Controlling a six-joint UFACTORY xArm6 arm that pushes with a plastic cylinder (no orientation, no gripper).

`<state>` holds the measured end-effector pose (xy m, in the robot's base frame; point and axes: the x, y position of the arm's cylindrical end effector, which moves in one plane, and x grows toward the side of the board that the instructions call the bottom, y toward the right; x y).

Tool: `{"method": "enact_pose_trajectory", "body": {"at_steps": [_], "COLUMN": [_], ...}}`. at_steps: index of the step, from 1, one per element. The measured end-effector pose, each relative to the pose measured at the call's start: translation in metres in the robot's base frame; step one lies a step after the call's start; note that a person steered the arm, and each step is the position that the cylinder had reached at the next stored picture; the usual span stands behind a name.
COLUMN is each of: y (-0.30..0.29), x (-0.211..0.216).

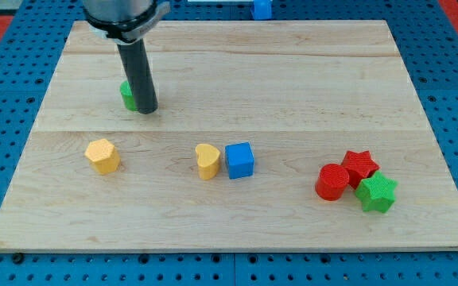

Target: Separate the red star from green star

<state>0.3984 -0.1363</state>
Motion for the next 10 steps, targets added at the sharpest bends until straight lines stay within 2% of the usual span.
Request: {"method": "enact_pose_trajectory", "body": {"at_steps": [1,2,3,4,5,6,7,8,10], "y": [0.014,0.11,0.237,0.346,0.426,0.416,0.364,0.334,0.286], "x": [0.004,0.003,0.005,0.066,0.123,0.185,0.184,0.171,0.092]}}
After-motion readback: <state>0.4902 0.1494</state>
